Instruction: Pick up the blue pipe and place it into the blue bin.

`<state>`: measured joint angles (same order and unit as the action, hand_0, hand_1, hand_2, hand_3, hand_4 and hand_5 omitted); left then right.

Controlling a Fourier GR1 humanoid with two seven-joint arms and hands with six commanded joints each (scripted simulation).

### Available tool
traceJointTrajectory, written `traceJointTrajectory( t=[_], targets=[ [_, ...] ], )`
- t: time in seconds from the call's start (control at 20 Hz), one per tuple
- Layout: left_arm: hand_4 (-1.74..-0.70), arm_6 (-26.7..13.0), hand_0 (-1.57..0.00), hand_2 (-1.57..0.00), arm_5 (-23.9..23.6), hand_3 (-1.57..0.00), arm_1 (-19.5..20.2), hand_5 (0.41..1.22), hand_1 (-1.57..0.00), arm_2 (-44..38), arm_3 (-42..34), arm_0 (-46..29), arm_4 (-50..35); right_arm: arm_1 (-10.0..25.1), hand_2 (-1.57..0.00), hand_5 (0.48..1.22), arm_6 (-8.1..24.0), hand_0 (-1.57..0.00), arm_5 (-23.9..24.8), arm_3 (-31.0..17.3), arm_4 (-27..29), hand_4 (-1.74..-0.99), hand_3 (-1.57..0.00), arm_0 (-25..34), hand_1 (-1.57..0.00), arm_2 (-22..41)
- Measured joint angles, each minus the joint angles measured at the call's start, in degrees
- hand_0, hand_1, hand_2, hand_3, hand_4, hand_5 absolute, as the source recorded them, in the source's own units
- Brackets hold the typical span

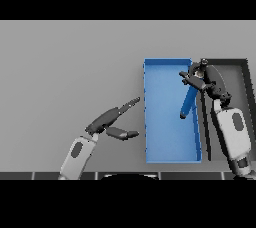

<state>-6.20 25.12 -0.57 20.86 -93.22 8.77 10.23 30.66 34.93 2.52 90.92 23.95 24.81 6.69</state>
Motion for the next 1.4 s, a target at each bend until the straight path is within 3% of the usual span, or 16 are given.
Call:
traceJointTrajectory(
  t=[0.15,0.2,0.3,0.4,0.45,0.6,0.7,1.05,1.4],
  targets=[
    [-0.88,0.11,0.0,0.0,-0.42,0.0,-0.07,0.421,0.0,0.27,-0.16,-0.2,0.49,7.55,-1.57,1.221,-0.05,-1.57,11.55,-0.94,6.22,-1.741,-0.85,-0.81,-1.55,10.05],
    [-0.88,-0.06,0.0,0.0,-0.46,0.0,-0.08,0.421,0.0,0.29,-0.02,-0.26,0.59,10.37,-1.34,1.221,-0.05,-1.46,15.45,-1.96,9.25,-1.678,-0.79,-0.23,-1.34,14.2],
    [-0.88,-0.78,0.0,0.0,-0.61,0.0,-0.47,0.422,0.0,0.33,0.01,0.39,0.63,15.74,-0.86,1.221,-0.07,-0.94,21.07,-3.37,16.3,-1.503,-0.5,3.01,-0.85,22.88],
    [-0.88,0.01,0.0,0.0,-0.73,0.0,-0.41,0.427,0.0,0.63,0.39,-0.06,1.16,20.72,-0.55,1.221,-0.02,-0.6,23.89,-4.79,22.24,-1.337,-0.32,7.58,-0.55,30.74],
    [-0.88,0.66,0.0,0.0,-0.47,0.0,0.02,0.428,0.0,0.67,-0.53,-0.84,0.79,23.29,-0.44,1.186,0.01,-0.48,23.42,-4.79,25.35,-1.275,-0.26,10.05,-0.44,35.51],
    [-0.88,-0.19,0.0,0.0,-0.3,0.0,0.09,0.429,0.0,0.68,-0.9,-1.0,0.58,26.71,-0.22,1.03,0.01,-0.24,21.06,-5.58,28.02,-1.142,-0.13,15.86,-0.22,45.35],
    [-0.89,-0.61,0.0,0.0,-0.46,0.0,-0.15,0.428,0.0,0.84,-1.0,-0.98,0.67,27.95,-0.14,0.934,-0.72,-0.16,17.17,-4.87,26.38,-1.083,-0.08,17.29,-0.14,47.77],
    [-0.89,-0.96,0.0,0.0,-0.68,0.0,-0.23,0.429,0.0,0.7,-0.92,-0.26,0.87,27.89,-0.03,0.734,0.02,-0.03,15.87,-6.49,26.06,-1.038,-0.02,21.19,-0.03,54.05],
    [-0.88,-1.1,0.0,0.0,-1.12,0.0,-0.48,0.431,0.0,0.96,-0.32,-0.54,1.56,27.64,-0.01,0.661,0.02,-0.01,15.45,-7.29,25.9,-1.022,0.0,22.66,-0.01,55.74]
  ],
)
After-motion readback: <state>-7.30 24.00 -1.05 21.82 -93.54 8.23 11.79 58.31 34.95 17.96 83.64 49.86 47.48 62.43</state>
